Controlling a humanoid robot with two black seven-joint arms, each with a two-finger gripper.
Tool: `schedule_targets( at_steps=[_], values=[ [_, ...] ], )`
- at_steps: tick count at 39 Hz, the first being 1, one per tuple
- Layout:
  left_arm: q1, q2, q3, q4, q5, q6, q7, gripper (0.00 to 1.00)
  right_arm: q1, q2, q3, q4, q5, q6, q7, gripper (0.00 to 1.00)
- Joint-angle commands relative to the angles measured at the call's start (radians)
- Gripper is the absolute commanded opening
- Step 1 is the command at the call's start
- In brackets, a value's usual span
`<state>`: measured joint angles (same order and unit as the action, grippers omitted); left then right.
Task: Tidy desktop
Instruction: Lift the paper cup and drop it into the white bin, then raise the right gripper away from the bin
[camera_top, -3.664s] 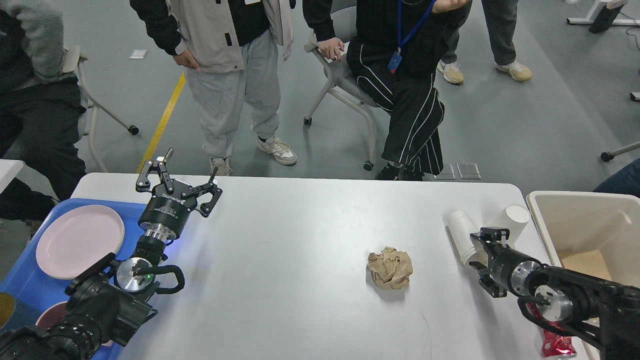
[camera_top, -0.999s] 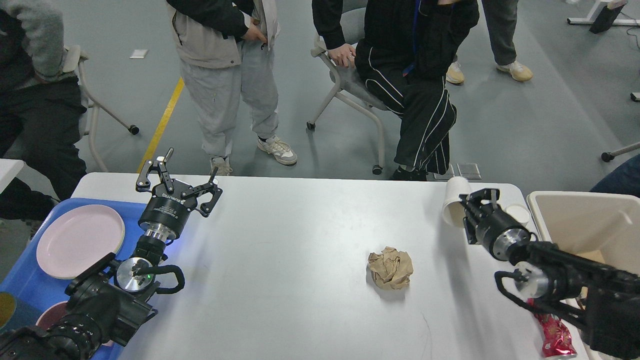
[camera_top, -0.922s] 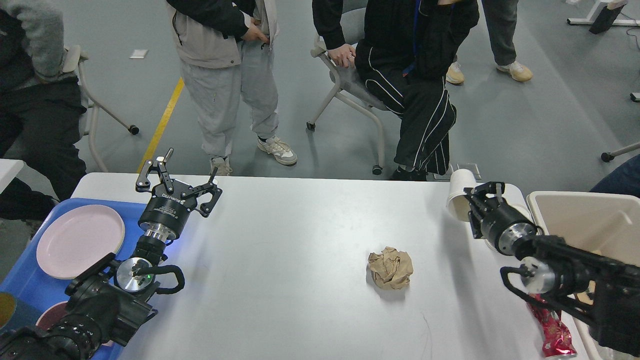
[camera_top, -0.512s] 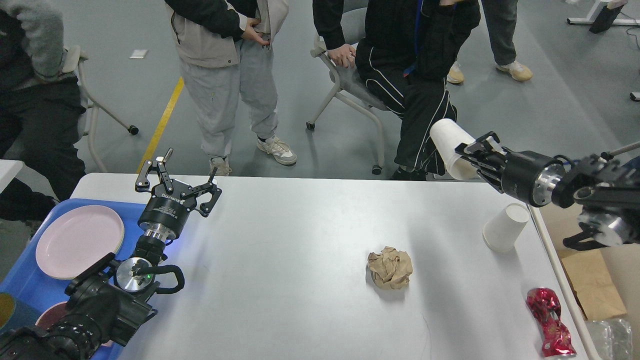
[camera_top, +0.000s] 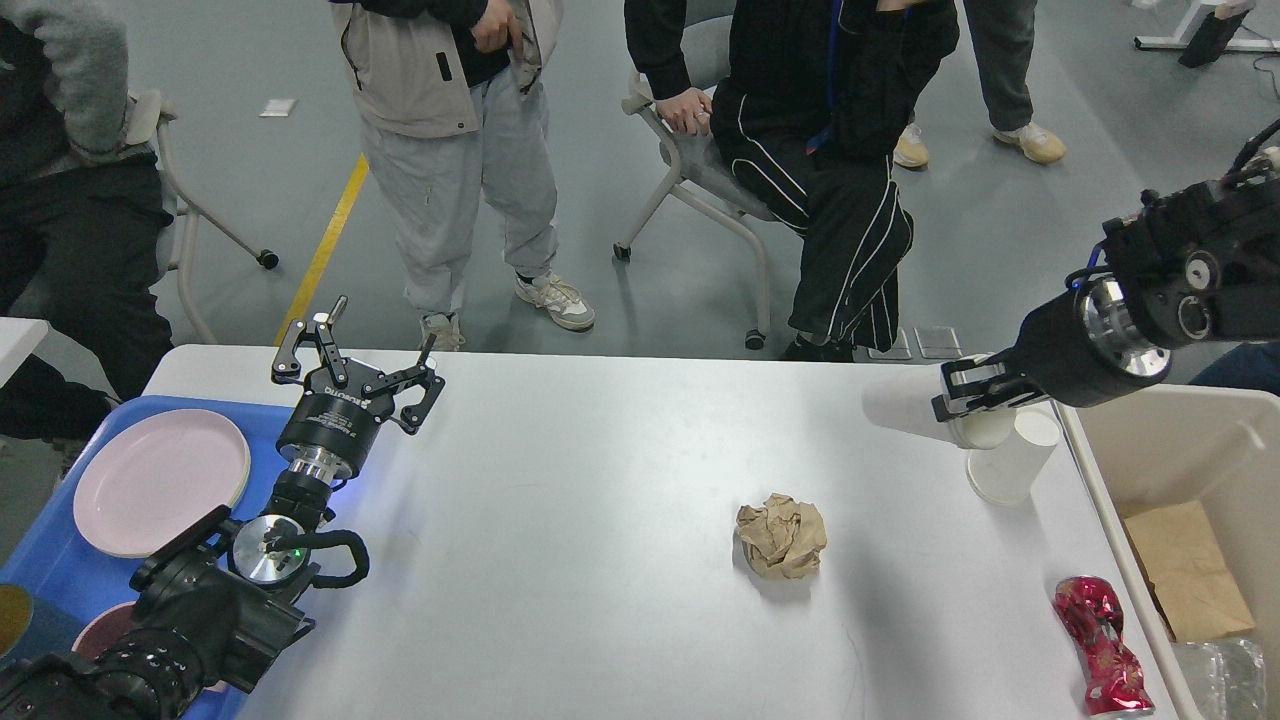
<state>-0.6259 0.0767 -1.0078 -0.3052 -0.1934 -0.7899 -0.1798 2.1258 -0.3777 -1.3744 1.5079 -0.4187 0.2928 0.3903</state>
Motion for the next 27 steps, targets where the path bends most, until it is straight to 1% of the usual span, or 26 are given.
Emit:
schedule_targets(
  at_steps=[1, 4, 5, 8, 9, 13, 14, 20, 21, 24, 27],
  values=[
    [0.000, 0.000, 0.000, 0.000, -0.001, 0.000, 0.000, 0.99, -0.017, -0.026, -0.115, -0.096, -0.005, 0.006, -0.001, 0.00],
    [0.000, 0.000, 0.000, 0.000, -0.001, 0.000, 0.000, 0.99, -0.059, -0.072, -0.152, -0.181, -0.003, 0.006, -0.001, 0.00],
    [0.000, 0.000, 0.000, 0.000, 0.000, 0.000, 0.000, 0.99, -0.099, -0.119, -0.153, -0.249, -0.003, 0.008, -0.001, 0.00],
    [0.000, 0.000, 0.000, 0.000, -0.001, 0.000, 0.000, 0.99, -0.180, -0.173, -0.153, -0.360, -0.002, 0.008, -0.002, 0.00],
    [0.000, 0.000, 0.000, 0.000, 0.000, 0.000, 0.000, 0.99, -0.258, -0.194, -0.160, -0.427, 0.008, 0.008, -0.002, 0.00],
    [0.000, 0.000, 0.000, 0.000, 0.000, 0.000, 0.000, 0.99, -0.407, -0.237, -0.154, -0.546, 0.027, -0.007, -0.005, 0.00],
    [0.000, 0.000, 0.000, 0.000, -0.001, 0.000, 0.000, 0.99, -0.490, -0.259, -0.147, -0.595, 0.050, -0.024, -0.010, 0.00],
    [0.000, 0.000, 0.000, 0.000, 0.000, 0.000, 0.000, 0.99, -0.778, -0.265, -0.140, -0.760, 0.204, -0.128, -0.025, 0.00],
    [0.000, 0.000, 0.000, 0.000, -0.001, 0.000, 0.000, 0.99, -0.890, -0.262, -0.140, -0.840, 0.286, -0.164, -0.033, 0.00],
    [0.000, 0.000, 0.000, 0.000, -0.001, 0.000, 0.000, 0.99, -1.027, -0.256, -0.137, -0.963, 0.423, -0.201, -0.044, 0.00],
    [0.000, 0.000, 0.000, 0.000, -0.001, 0.000, 0.000, 0.99, -1.150, -0.231, -0.137, -1.086, 0.561, -0.210, -0.063, 0.00]
  ],
)
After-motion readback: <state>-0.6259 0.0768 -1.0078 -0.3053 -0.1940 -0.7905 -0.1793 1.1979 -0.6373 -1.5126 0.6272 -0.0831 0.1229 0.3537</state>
